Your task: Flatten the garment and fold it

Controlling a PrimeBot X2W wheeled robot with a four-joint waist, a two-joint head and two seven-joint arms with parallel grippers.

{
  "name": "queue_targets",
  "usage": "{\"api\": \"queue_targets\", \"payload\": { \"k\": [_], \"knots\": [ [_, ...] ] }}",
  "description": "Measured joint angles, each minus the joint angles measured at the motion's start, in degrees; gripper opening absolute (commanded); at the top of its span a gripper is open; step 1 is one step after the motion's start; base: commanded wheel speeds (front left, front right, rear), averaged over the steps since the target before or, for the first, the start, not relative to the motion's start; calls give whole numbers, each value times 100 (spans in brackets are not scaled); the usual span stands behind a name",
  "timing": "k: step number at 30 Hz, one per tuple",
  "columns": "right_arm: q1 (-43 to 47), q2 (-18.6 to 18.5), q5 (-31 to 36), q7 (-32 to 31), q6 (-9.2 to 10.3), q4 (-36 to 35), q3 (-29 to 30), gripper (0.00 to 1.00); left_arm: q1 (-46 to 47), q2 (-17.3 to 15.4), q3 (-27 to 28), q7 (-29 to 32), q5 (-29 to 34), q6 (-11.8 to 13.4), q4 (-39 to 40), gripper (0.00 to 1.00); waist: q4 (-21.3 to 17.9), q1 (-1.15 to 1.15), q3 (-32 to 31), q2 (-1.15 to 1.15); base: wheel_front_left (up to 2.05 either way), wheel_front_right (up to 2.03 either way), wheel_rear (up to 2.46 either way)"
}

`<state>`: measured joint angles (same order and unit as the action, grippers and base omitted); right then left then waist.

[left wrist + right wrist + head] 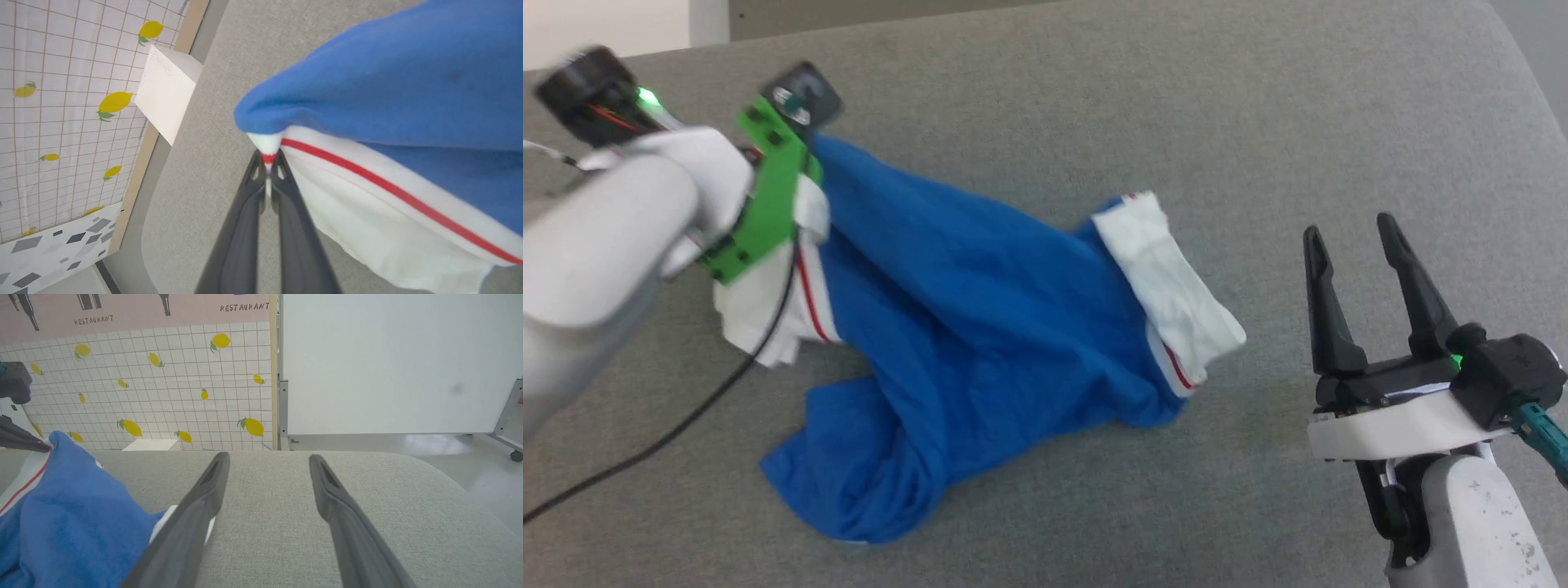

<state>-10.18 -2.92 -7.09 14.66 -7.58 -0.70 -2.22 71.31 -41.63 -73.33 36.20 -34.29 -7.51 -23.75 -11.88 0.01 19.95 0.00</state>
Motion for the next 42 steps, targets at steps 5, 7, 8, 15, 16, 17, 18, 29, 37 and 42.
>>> {"api": "queue_targets", "payload": {
  "k": [5,7,8,15,16,17,18,29,37,42],
  "knots": [
    [-60,1,-43,0,0,-26,12,100,134,66,7,-605,153,0,-1267,0,-246,0,266,0,0,0,0],
    [-59,0,-51,0,0,-30,16,100,64,108,14,-773,91,0,-1702,0,-372,0,345,0,0,0,0],
    [-59,0,-57,0,0,-33,36,100,-4,160,47,-864,4,0,-1928,0,-438,0,386,0,0,0,0],
    [-36,0,9,0,0,-29,172,100,-208,509,250,-1479,-417,29,-2755,100,-615,0,467,0,0,0,0],
    [-36,-1,37,0,0,-25,183,100,-221,548,264,-1644,-424,47,-2821,100,-608,0,441,0,0,0,0],
    [-36,-1,69,0,0,-24,202,100,-233,580,287,-1823,-446,52,-2877,100,-599,0,409,0,0,0,0],
    [-35,-1,98,0,0,-21,218,100,-242,613,307,-1945,-483,52,-2914,100,-587,0,378,0,0,0,0],
    [229,-1,260,0,0,63,234,100,31,608,192,-2025,-1103,3,-2424,100,-63,0,-200,0,0,0,0],
    [229,1,260,0,0,44,185,100,318,203,203,-80,-2533,3,-1736,100,233,-1,-350,0,0,0,0],
    [193,0,260,0,0,15,156,100,559,-24,210,751,-2898,3,-1499,100,167,-1,-178,0,0,0,0]
  ]
}}
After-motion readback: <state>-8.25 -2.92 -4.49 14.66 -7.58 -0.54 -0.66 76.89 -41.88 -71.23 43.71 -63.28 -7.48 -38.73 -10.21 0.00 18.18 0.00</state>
